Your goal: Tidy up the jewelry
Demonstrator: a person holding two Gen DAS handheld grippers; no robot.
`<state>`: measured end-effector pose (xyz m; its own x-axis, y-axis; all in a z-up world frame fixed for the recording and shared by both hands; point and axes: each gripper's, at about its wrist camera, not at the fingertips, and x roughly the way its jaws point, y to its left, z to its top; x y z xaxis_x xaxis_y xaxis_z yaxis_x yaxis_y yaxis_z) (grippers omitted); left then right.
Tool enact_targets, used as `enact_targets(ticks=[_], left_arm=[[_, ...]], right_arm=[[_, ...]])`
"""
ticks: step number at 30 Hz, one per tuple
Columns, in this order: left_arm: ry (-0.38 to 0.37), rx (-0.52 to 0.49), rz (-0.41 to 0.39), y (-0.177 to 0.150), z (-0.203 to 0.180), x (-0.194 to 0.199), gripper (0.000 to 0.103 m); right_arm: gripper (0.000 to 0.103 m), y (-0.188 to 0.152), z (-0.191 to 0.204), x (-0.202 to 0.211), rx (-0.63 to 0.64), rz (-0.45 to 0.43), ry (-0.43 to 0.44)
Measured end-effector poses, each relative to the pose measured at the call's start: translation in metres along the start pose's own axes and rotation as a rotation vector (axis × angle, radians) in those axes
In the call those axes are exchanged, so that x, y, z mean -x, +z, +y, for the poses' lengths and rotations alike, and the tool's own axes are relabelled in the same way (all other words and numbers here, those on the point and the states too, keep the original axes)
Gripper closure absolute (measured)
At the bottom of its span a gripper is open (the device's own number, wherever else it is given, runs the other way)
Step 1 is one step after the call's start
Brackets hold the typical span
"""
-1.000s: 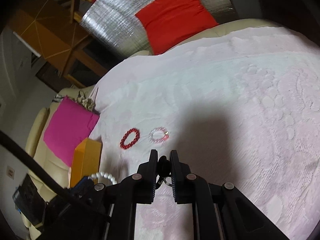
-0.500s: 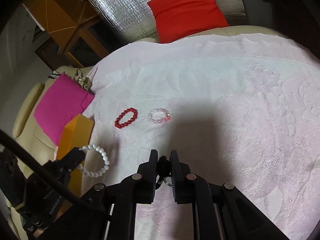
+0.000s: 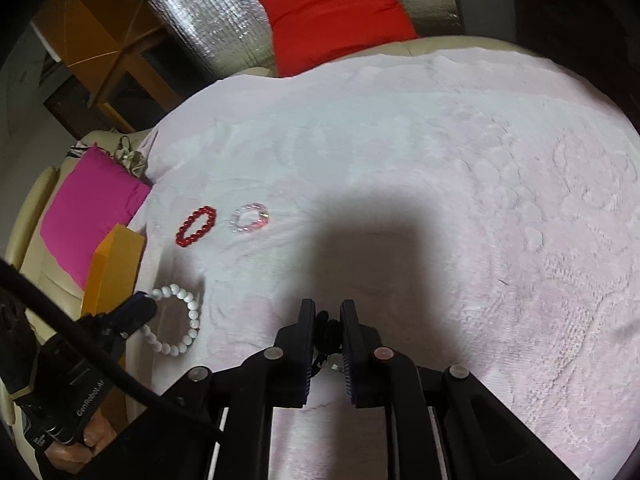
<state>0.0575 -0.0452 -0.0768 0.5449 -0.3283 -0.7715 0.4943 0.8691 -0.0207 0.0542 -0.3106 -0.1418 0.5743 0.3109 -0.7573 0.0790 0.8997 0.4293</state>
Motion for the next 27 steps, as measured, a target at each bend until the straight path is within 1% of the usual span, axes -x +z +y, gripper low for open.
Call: enact_targets(ticks=[1,3,4,5,6,7,8,12,14,17,19,23,25,27], left_arm=[[-0.001,-0.003,0.007,0.0,-0.001,-0.002,0.093],[-0.012,0.0,0.025,0.0,0.0,-0.006,0.09],[-0.016,0.006,0.031,0.0,0.001,-0.006,0.085],[-0.016,0.009,0.033,0.0,0.002,-0.007,0.079],[-0.015,0.01,0.033,-0.001,0.003,-0.006,0.076],[-0.012,0.009,0.033,-0.002,0.004,-0.006,0.071],[-0.011,0.007,0.034,-0.003,0.005,-0.006,0.069],[-0.019,-0.003,0.065,-0.006,0.008,-0.011,0.066],[-0.02,-0.01,0.085,-0.008,0.008,-0.014,0.058],[-0.035,-0.017,0.103,-0.009,0.008,-0.015,0.051],[-0.041,-0.016,0.103,-0.009,0.008,-0.016,0.048],[-0.042,-0.018,0.102,-0.008,0.004,-0.016,0.048],[-0.041,-0.035,0.104,-0.008,-0.002,-0.017,0.048],[-0.043,-0.057,0.114,-0.008,-0.009,-0.02,0.048]], right_arm=[[0.085,0.0,-0.003,-0.001,-0.013,0.011,0.0],[0.08,0.001,-0.006,0.0,-0.031,0.016,0.005],[0.077,0.0,-0.007,0.0,-0.035,0.016,0.002],[0.071,0.001,-0.008,0.001,-0.043,0.018,-0.001],[0.064,0.002,-0.01,0.002,-0.05,0.018,0.002],[0.062,0.002,-0.011,0.003,-0.058,0.012,0.005],[0.061,0.003,-0.011,0.004,-0.06,0.004,0.001],[0.061,0.003,-0.014,0.0,-0.074,0.027,-0.01],[0.061,0.003,-0.017,-0.003,-0.084,0.04,-0.022],[0.061,0.004,-0.023,-0.004,-0.102,0.056,-0.03],[0.061,0.005,-0.027,-0.001,-0.11,0.052,-0.03],[0.061,0.008,-0.036,0.005,-0.139,0.036,-0.021],[0.061,0.009,-0.04,0.006,-0.162,0.042,0.0],[0.061,0.009,-0.041,0.007,-0.167,0.044,0.003]])
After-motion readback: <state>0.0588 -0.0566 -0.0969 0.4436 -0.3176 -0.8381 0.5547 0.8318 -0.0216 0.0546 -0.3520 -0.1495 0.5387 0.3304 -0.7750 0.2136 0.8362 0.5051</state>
